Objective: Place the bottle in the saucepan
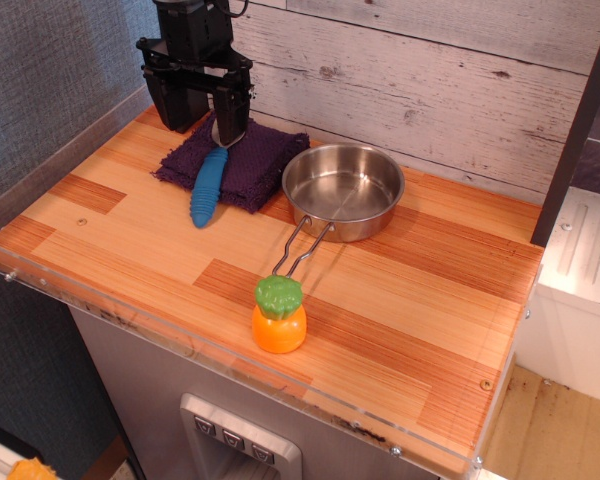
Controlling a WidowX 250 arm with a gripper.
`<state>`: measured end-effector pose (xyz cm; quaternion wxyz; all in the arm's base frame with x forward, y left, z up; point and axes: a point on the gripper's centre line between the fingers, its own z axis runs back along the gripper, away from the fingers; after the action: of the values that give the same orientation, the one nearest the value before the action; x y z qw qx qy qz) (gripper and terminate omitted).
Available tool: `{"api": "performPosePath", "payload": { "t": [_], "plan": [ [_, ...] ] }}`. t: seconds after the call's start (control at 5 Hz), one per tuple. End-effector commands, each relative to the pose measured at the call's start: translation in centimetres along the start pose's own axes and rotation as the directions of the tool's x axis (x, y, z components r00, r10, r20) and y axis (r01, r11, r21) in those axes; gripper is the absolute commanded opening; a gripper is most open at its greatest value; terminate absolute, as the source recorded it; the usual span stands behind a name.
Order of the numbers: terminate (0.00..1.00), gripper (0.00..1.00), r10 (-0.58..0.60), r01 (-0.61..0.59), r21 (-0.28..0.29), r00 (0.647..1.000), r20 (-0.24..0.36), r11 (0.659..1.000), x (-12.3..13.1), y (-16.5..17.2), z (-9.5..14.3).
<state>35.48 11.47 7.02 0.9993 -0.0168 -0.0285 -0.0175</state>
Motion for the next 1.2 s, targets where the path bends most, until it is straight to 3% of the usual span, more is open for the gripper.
{"api": "performPosePath", "payload": {
  "t": [0.0,0.2,0.6,1.0],
  "plan": [
    [0.0,1.0,0.0,0.0,0.0,1.0,0.0,1.0,0.0,0.0,0.0],
    [0.0,1.0,-0.083,0.083,-0.007,0.996,0.034,0.997,-1.5,-2.0,1.4],
    [0.0,1.0,-0.183,0.186,-0.032,0.979,0.093,0.982,-8.2,-6.7,3.0],
    [0.0,1.0,-0.284,0.285,-0.025,0.958,0.039,0.958,-11.3,-10.9,1.5]
  ]
}}
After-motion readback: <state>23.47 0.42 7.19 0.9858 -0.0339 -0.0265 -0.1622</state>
